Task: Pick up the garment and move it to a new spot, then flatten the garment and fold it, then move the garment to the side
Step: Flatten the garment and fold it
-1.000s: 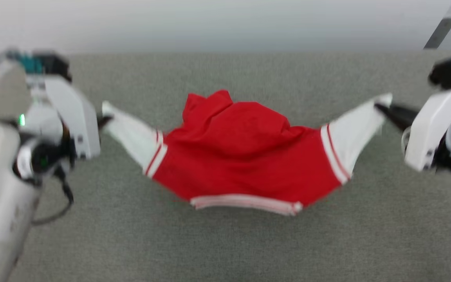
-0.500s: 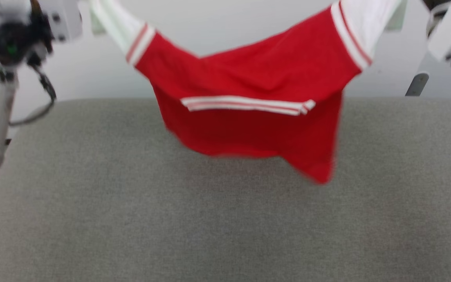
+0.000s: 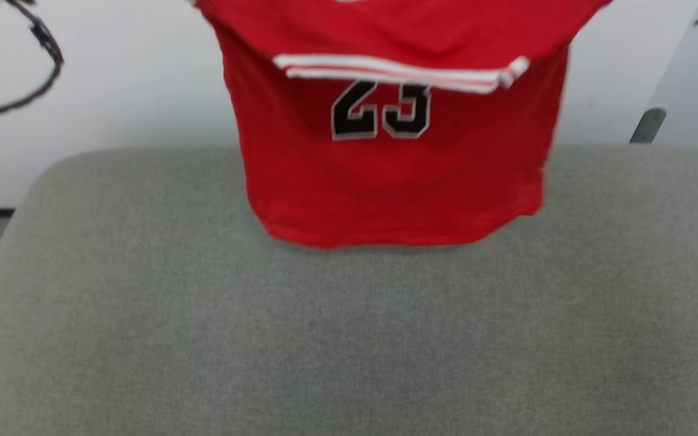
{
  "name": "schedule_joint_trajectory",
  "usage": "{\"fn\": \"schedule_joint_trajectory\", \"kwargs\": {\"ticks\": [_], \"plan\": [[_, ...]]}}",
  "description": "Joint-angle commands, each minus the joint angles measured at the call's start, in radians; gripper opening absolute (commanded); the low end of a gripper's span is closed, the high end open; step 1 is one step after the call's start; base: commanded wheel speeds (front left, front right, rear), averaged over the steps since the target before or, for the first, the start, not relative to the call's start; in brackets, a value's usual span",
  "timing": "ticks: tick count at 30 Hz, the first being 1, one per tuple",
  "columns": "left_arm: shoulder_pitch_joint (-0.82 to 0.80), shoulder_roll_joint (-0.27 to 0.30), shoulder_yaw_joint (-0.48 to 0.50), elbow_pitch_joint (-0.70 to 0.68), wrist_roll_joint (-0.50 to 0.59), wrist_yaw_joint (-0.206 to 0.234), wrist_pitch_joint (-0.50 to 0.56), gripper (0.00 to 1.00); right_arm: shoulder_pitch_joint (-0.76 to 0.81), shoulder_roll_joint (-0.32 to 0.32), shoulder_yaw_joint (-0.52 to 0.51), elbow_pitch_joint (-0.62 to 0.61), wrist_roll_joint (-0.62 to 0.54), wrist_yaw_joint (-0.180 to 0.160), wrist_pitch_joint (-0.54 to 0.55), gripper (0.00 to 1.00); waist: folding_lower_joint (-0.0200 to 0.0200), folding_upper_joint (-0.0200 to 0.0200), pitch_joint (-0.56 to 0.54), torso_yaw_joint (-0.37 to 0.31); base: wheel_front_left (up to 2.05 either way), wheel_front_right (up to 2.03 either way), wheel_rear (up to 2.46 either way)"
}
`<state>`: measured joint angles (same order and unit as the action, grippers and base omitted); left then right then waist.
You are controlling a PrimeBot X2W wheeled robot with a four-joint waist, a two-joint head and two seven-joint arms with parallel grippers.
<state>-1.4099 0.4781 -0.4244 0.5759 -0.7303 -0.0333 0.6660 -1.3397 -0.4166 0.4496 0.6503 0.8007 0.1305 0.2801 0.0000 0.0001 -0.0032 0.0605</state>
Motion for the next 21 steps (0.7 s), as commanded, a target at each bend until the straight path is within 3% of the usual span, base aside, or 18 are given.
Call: {"fn": "schedule_joint_trajectory", "kwargs": {"ticks": [1,6,7,10,17,21], "plan": [[-0.032,-0.004,0.004,0.008,-0.001,-0.007,-0.007,0.0,-0.047,-0.004,0.001,0.012,-0.008,0.0,-0.004,0.0,0.0,-0.0001,0.103,0.004,0.0,0.0,0.0],[-0.08,-0.019,0.012,0.021,-0.003,-0.011,-0.036,0.0,-0.124,0.0,0.015,0.034,-0.036,0.0,-0.025,0.0,0.0,-0.0001,0.25,0.005,0.0,0.0,0.0],[-0.11,-0.026,0.012,0.035,0.013,-0.011,-0.071,0.0,-0.17,0.004,0.022,0.051,-0.067,0.0,-0.06,0.0,0.0,-0.0001,0.327,0.003,0.0,0.0,0.0],[-0.141,-0.042,0.006,0.058,0.029,-0.017,-0.115,0.0,-0.216,0.015,0.023,0.078,-0.106,0.0,-0.118,0.0,0.0,-0.0001,0.402,0.002,0.0,0.0,0.0],[-0.331,-0.108,0.024,0.168,0.105,-0.003,-0.416,0.0,-0.408,0.051,-0.027,0.256,-0.339,0.0,-0.473,0.0,0.0,-0.0001,0.604,0.011,0.0,0.0,0.0],[-0.412,-0.138,0.046,0.228,0.112,-0.016,-0.572,0.0,-0.481,0.066,-0.083,0.323,-0.485,0.0,-0.538,0.0,0.0,-0.0001,0.694,0.032,0.0,0.0,0.0]]}}
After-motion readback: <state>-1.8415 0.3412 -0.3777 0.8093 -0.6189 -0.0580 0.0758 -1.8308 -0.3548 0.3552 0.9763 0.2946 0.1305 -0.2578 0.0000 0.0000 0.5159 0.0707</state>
